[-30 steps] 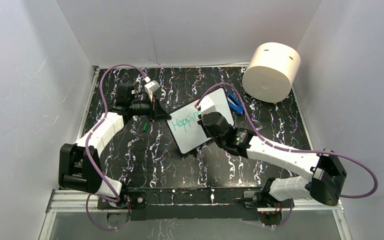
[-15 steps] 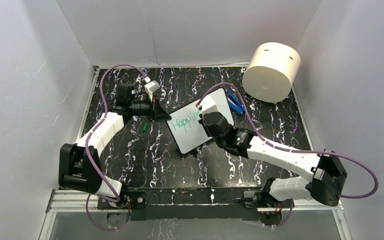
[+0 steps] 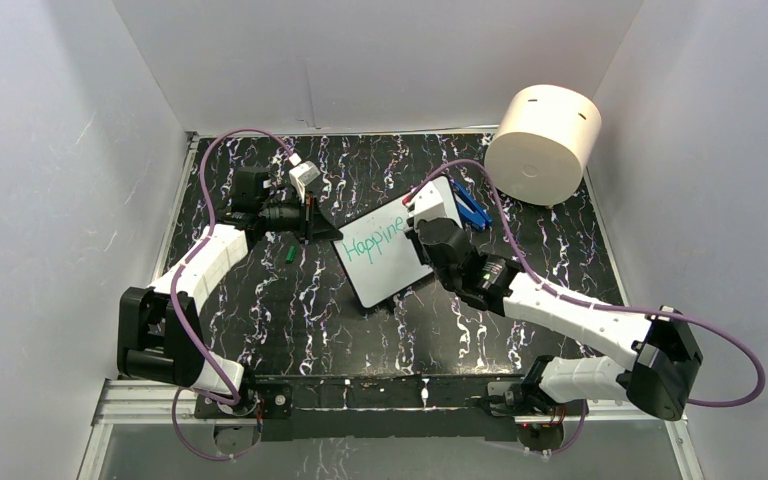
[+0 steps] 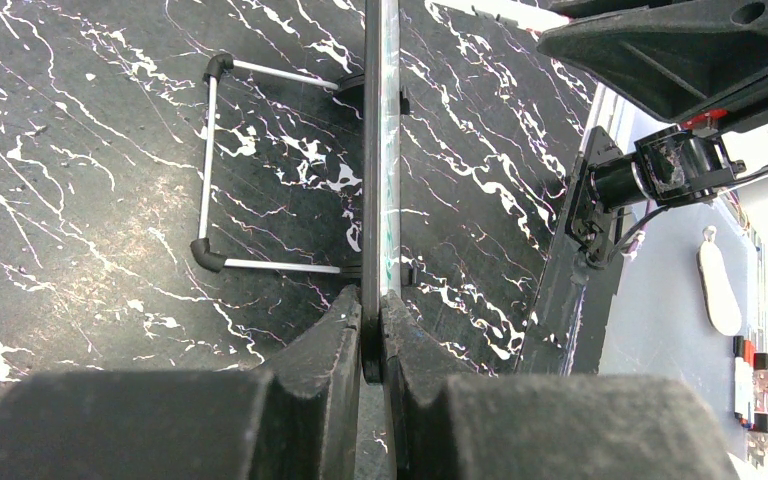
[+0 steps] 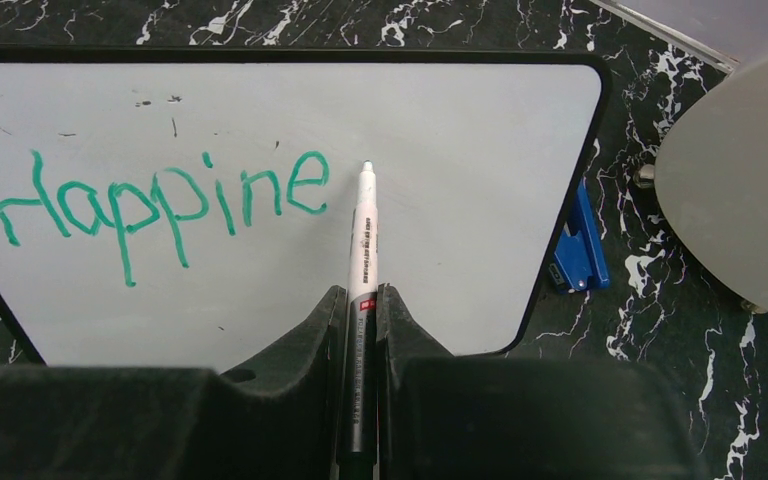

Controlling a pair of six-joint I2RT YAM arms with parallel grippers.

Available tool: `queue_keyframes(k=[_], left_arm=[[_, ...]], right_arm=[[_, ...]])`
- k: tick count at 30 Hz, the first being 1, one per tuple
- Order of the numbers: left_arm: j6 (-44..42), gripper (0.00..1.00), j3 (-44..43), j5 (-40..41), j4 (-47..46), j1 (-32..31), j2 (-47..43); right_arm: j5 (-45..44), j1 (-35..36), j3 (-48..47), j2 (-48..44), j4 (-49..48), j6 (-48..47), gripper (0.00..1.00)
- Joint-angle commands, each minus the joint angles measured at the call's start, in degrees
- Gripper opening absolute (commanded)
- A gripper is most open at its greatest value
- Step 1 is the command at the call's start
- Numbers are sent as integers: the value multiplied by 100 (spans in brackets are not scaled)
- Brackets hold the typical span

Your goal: Write a sentence on the whiteboard

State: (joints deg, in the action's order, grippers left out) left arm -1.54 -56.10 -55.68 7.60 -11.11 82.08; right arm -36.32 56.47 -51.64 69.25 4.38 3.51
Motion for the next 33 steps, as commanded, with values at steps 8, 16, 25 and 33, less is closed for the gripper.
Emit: queue_keyframes(k=[8,16,25,33], left_arm=[[-343,0,42,523,341,-58,209],[-338,0,32,497,355,-58,220],[-338,0,29,488,354,-58,226],[-345,0,33,508,357,-57,232]], right_arm=[[138,-129,-109,105,-390,-131,0],[205,-184,-107,147,-390,-151,0],[424,-194,-151,163,-627,-174,0],[615,-193,-197,185,-291,-92,0]])
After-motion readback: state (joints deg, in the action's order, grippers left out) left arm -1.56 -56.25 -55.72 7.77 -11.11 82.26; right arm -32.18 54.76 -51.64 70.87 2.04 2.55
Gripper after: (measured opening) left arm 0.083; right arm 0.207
